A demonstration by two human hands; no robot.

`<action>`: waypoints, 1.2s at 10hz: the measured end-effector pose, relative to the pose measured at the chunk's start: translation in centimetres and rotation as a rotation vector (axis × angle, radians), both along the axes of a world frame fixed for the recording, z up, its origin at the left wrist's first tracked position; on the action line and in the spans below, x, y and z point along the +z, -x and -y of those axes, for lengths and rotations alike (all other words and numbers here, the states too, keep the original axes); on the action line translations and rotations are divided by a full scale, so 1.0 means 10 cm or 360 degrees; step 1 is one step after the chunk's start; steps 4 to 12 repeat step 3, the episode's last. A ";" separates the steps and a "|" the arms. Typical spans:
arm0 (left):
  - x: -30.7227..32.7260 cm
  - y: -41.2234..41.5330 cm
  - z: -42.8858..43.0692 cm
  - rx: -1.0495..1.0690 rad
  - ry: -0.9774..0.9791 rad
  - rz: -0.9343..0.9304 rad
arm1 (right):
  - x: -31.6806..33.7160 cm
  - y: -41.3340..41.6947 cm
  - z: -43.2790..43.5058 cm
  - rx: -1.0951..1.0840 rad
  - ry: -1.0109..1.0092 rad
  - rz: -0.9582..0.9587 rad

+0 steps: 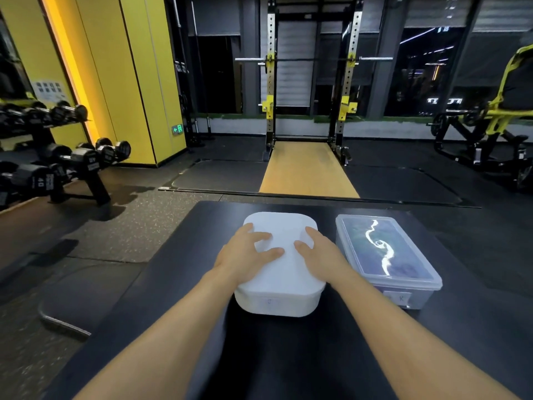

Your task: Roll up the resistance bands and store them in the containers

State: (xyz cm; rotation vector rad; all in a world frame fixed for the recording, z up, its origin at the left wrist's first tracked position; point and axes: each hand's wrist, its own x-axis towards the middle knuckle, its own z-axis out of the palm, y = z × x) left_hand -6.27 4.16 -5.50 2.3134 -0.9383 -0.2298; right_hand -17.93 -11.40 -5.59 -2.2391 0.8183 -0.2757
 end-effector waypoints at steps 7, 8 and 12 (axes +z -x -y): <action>0.09 -0.23 0.21 0.0042 0.0032 0.0407 | 0.08 -0.23 0.11 -0.0088 0.0569 0.0160; 0.09 -0.23 0.21 0.0042 0.0032 0.0407 | 0.08 -0.23 0.11 -0.0088 0.0569 0.0160; 0.09 -0.23 0.21 0.0042 0.0032 0.0407 | 0.08 -0.23 0.11 -0.0088 0.0569 0.0160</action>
